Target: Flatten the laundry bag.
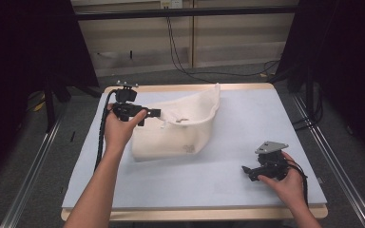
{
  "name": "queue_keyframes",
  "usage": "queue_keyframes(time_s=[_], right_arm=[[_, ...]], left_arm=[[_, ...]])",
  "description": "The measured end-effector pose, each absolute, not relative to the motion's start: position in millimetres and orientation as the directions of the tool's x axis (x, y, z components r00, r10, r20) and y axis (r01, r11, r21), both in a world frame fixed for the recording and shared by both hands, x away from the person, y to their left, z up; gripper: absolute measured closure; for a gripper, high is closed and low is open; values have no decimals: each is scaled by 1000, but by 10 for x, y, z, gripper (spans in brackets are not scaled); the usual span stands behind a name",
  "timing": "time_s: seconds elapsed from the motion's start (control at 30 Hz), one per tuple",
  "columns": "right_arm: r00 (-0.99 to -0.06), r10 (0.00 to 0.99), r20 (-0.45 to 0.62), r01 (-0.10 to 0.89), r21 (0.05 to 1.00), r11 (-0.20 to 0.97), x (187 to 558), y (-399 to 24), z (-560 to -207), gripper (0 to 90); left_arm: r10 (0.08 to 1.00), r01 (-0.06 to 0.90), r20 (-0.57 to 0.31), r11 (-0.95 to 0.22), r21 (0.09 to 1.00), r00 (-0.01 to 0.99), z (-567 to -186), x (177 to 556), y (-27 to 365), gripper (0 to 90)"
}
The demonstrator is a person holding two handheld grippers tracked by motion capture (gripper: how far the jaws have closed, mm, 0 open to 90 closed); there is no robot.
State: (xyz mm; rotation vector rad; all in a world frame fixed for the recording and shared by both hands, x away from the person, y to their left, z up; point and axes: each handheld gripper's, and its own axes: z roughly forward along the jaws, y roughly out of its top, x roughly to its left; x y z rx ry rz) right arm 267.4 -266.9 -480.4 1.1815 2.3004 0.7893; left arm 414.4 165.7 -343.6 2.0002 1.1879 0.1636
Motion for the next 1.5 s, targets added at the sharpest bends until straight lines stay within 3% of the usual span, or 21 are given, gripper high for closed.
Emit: queue_keyframes(time_s=[0.47, 0.6, 0.77, 0.87, 1.07, 1.17, 1.37, 1.5], right_arm=[[-542, 832, -117, 586, 657, 474, 2668, -2659, -4803, 70], [-543, 831, -120, 584, 657, 477, 2667, -2660, -4802, 71], [-546, 829, -120, 582, 657, 479, 2666, -2656, -4803, 70], [-546, 830, -118, 583, 657, 477, 2667, -2652, -4803, 70], [-551, 826, -120, 578, 659, 481, 2669, -2649, -4803, 70], [-546, 829, -119, 582, 658, 478, 2666, -2648, -4803, 70], [-552, 825, -119, 577, 659, 482, 2670, -2652, -4805, 68], [-550, 826, -118, 579, 659, 480, 2670, -2654, -4806, 68]], left_arm=[[811, 681, -151, -356, 640, 566, -3599, 4192, 1695, 247], [823, 658, -132, -334, 675, 553, -3679, 4214, 1778, 302], [849, 679, -86, -352, 644, 522, -3805, 4283, 1873, 272], [851, 679, -96, -339, 651, 517, -3882, 4317, 1922, 306], [864, 724, -124, -322, 609, 488, -4131, 4436, 1950, 267], [870, 747, -137, -314, 586, 473, -4231, 4526, 1994, 293], [867, 757, -129, -338, 559, 482, -4391, 4632, 2024, 374], [853, 791, -234, -284, 542, 467, -4511, 4669, 2072, 478]])
